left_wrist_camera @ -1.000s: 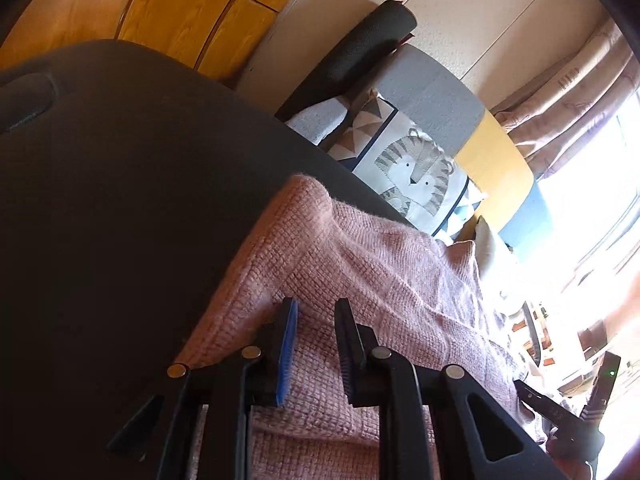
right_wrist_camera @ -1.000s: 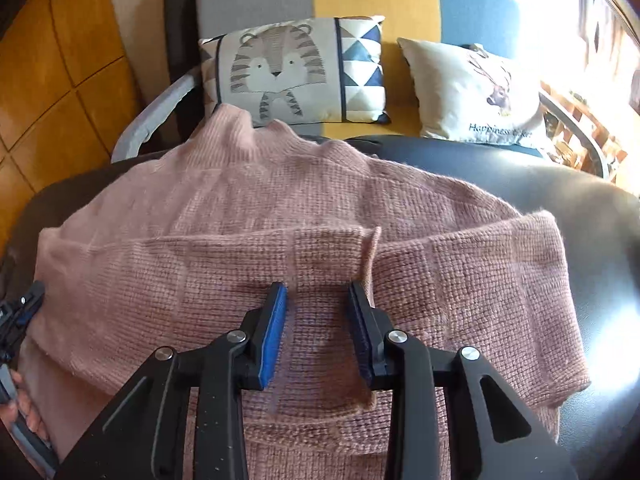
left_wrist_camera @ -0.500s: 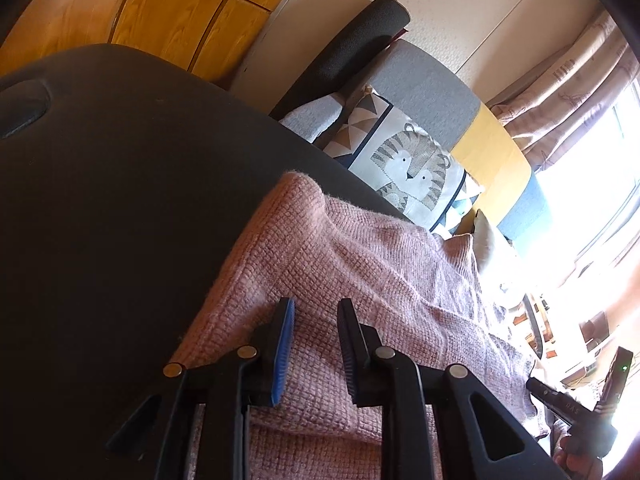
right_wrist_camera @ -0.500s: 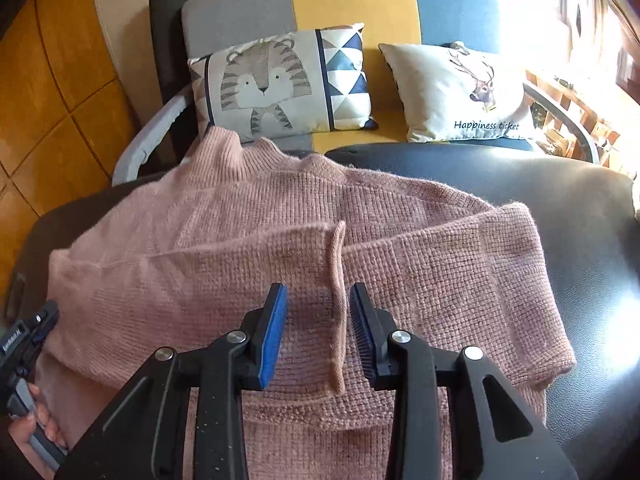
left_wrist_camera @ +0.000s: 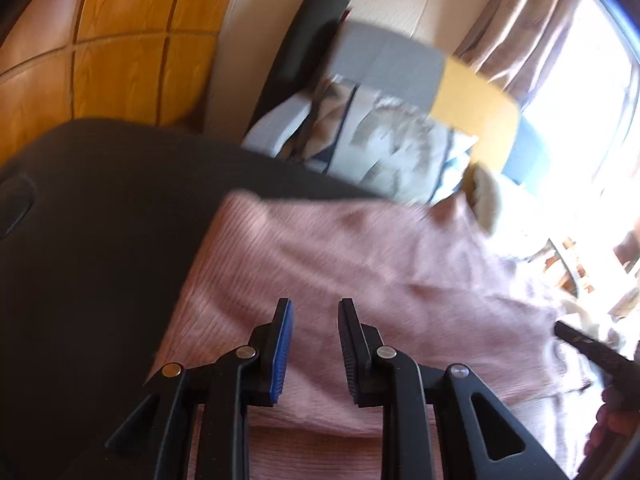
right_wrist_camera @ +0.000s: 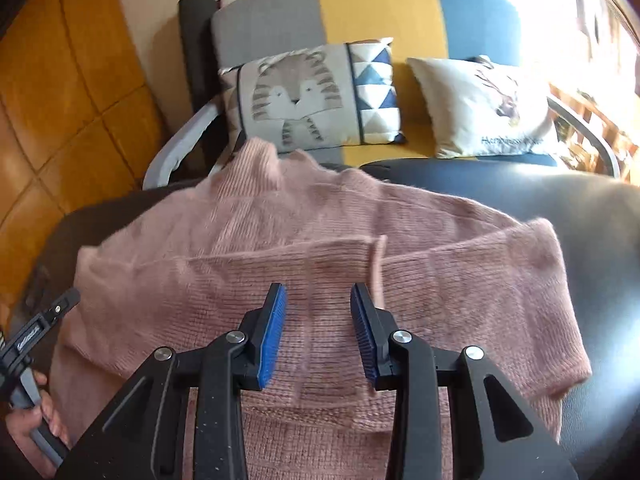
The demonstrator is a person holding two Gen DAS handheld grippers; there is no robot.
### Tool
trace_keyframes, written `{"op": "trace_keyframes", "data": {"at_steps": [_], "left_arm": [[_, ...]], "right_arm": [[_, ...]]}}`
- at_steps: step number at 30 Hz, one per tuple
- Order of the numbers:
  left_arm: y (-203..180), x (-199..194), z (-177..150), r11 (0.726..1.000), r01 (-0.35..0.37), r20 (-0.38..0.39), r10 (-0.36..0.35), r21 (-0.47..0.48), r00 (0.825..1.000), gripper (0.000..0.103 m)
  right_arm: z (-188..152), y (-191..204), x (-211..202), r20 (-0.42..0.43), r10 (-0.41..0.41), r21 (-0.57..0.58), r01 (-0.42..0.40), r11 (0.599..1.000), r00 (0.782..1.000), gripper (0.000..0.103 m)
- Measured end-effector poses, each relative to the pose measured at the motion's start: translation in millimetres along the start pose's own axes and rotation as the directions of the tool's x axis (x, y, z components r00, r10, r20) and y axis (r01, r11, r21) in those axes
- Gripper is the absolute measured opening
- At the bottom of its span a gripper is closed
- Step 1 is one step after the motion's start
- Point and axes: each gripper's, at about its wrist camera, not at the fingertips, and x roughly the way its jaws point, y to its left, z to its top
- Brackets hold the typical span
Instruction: Fold clothes
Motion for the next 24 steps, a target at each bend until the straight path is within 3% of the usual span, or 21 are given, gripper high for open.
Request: {"op": "trace_keyframes", "data": {"at_steps": [3,6,19,24], "left_arm": [[19.2,6.1,-5.5,0.994,0.061,-0.013,-0.062,-0.088,0.998,0.023],[27.5,7.7,-9.7,0.988,0.099,-0.009,-0.101,-0.115,0.995,0.023],[23.6,-8.4,-21.5,0.996,0.086,0.002,-0.086,-0.034,0.996,0.023],[23.0,5.0,-19.2,0.997,0.07,-0.063,-0.071,-0.015,0.996,0.023]], "right_arm": [[-5.7,1.5,17.3,-0.076,-0.064,-0.037,0.062,0.997,0.995,0.037],[-9.8,-8.1,18.7,-0.062,-0.029,0.032,0.031,0.999,0.998,0.041],[-7.2,-5.0,21.7,-0.093,-0.068,0.02,0.071,0.997,0.993,0.044],[-6.7,-5.9,21.0,-0.101,-0.068,0.028,0.071,0.997,0.993,0.044]]}}
